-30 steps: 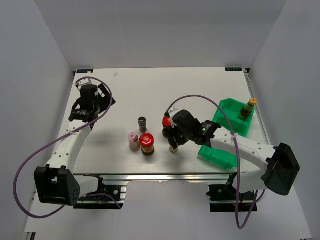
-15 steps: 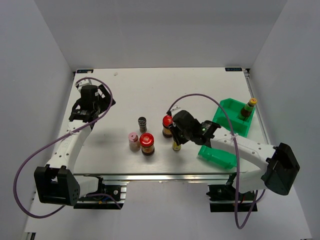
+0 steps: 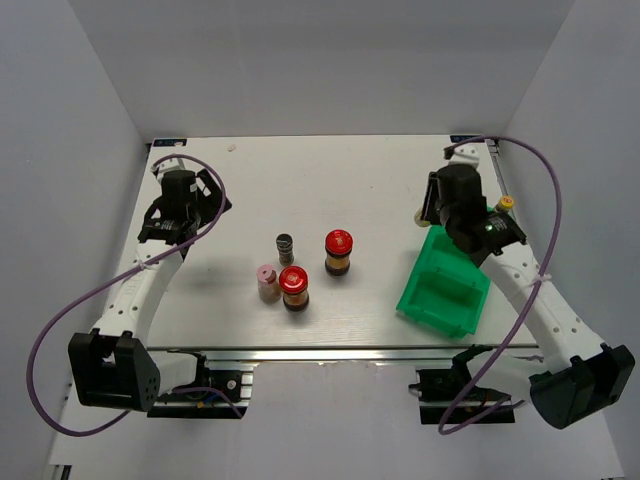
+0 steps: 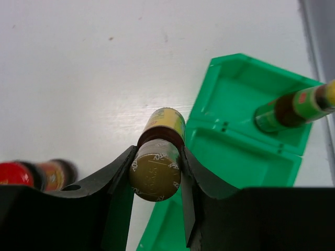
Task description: Organize the condiment bottles
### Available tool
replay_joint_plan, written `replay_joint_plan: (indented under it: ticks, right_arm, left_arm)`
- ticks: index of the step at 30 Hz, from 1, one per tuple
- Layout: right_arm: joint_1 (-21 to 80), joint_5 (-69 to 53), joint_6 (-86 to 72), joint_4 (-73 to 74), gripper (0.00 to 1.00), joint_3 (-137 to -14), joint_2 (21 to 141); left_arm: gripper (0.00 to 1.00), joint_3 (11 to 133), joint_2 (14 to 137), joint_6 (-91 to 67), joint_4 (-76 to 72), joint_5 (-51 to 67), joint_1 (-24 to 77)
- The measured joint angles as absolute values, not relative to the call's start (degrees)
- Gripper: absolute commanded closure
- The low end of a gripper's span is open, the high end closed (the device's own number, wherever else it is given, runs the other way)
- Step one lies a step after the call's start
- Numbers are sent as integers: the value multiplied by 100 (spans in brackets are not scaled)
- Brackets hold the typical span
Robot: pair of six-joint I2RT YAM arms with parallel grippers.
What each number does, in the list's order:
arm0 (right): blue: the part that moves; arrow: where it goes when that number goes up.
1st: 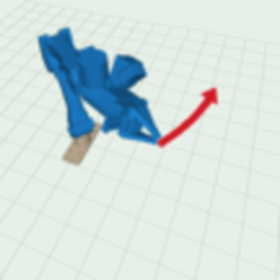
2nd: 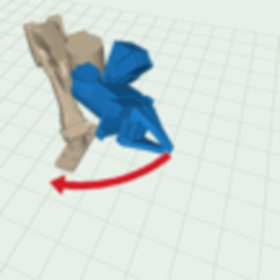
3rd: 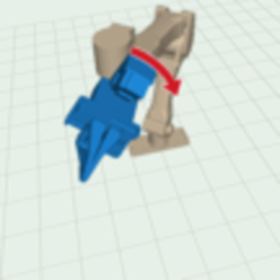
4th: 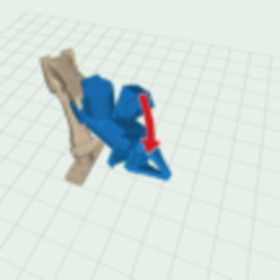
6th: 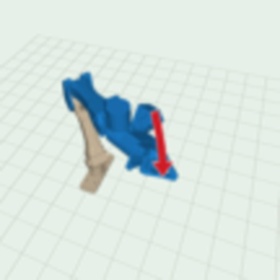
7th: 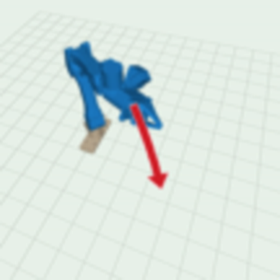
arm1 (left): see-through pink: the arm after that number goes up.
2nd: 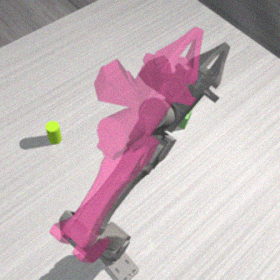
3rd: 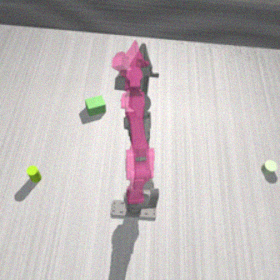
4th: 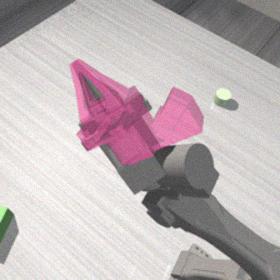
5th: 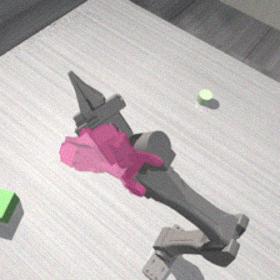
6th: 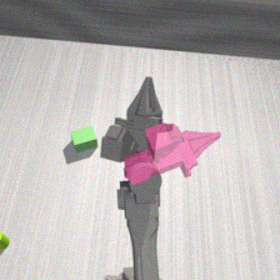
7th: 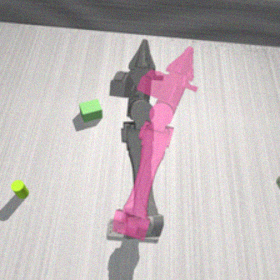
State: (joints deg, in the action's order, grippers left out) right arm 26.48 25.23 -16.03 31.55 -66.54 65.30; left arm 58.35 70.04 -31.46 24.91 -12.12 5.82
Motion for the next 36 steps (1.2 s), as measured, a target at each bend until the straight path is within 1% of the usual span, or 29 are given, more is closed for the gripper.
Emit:
replay_joint_plan:
  ticks: [5, 13, 19, 25, 28, 30, 32, 34, 36]
  right_arm:
    - [1813, 2550, -1594, 3186, 86, -7081, 6923]
    - [821, 2318, -1557, 3227, 87, -7150, 7588]
    - [338, 1999, -1503, 3157, 86, -7153, 7975]
    - [97, 1645, -1479, 3068, 86, -7153, 8508]
    - [47, 1584, -1483, 2991, 80, -7153, 8748]
    - [8, 1546, -1492, 2971, 78, -7153, 8858]
    - [-40, 1551, -1498, 2965, 73, -7153, 8927]
    - [-82, 1555, -1503, 2965, 70, -7153, 8958]
    - [-115, 1568, -1505, 2961, 69, -7153, 8976]
  left_arm:
    - [2, 5835, 7011, -3122, 2484, -1166, 582]
    - [2, 5835, 7148, -3085, 2484, -1160, 582]
    - [2, 5843, 7260, -3085, 2488, -1160, 582]
    - [2, 5857, 7334, -3085, 2491, -1155, 582]
    - [2, 5865, 7343, -3085, 2515, -1160, 582]
    - [2, 5876, 7345, -3085, 2536, -1164, 582]
    - [2, 5883, 7345, -3087, 2539, -1175, 582]
    - [2, 5889, 7345, -3087, 2543, -1181, 582]
    - [2, 5889, 7345, -3089, 2550, -1184, 582]
